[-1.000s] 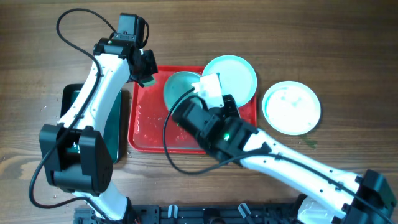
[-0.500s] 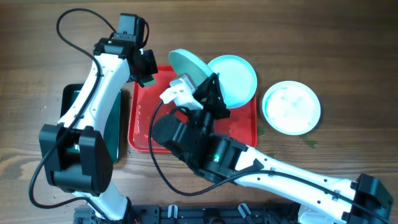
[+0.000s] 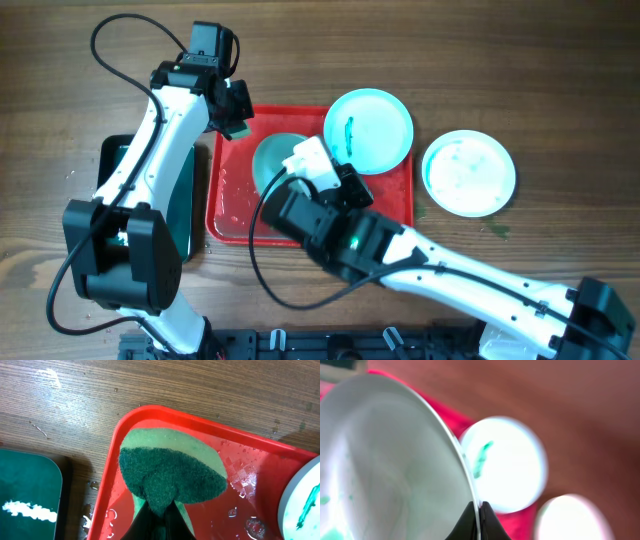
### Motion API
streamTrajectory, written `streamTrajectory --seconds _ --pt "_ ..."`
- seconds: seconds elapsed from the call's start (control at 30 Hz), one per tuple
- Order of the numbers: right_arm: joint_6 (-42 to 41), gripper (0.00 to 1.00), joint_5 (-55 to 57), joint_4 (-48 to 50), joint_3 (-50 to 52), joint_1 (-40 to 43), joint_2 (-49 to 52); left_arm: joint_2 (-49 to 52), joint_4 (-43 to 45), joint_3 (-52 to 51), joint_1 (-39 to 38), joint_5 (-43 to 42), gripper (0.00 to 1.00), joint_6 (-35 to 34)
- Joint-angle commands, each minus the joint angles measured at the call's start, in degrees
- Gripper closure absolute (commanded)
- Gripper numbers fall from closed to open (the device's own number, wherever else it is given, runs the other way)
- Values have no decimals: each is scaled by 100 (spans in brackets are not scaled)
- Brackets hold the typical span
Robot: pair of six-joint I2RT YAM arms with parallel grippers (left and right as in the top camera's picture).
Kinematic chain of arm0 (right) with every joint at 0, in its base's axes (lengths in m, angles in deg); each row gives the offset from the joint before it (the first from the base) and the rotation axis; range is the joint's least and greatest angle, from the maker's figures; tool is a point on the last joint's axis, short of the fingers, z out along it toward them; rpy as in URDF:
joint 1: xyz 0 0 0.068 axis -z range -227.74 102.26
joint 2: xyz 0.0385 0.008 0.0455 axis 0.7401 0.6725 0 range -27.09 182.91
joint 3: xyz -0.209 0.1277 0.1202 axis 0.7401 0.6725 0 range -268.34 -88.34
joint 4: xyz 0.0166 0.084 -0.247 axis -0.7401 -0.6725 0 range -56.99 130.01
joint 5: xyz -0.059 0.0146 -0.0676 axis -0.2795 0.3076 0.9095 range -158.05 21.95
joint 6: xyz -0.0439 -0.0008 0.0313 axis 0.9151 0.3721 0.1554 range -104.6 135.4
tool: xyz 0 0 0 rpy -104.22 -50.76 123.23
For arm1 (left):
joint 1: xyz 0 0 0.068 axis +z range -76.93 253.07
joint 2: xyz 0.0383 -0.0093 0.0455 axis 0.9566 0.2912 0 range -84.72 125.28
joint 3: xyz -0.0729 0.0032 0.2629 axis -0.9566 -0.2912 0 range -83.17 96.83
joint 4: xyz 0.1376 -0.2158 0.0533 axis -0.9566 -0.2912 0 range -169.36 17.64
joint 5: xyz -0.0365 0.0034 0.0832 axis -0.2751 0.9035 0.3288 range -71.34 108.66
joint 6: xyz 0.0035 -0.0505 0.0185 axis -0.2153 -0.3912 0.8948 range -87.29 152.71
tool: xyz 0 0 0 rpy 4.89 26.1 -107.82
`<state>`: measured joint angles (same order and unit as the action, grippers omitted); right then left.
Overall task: Clean dirty plates on tray and stack at the side
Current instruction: 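Carry the pale blue plate right and stack it on the white plate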
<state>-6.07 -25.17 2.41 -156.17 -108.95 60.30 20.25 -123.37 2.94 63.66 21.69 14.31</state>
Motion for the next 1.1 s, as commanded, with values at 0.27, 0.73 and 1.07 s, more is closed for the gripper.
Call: streamTrajectory --seconds 0.27,0.73,1.07 --pt "-994 96 -4763 -1237 26 5386 -1021 -81 -33 37 20 -66 96 -74" --pt "-420 55 -4817 -404 1729 7724 -702 -81 -24 37 20 -66 96 -74" --pt "-1121 59 -5510 634 848 5333 -518 -81 -31 37 20 -66 96 -74"
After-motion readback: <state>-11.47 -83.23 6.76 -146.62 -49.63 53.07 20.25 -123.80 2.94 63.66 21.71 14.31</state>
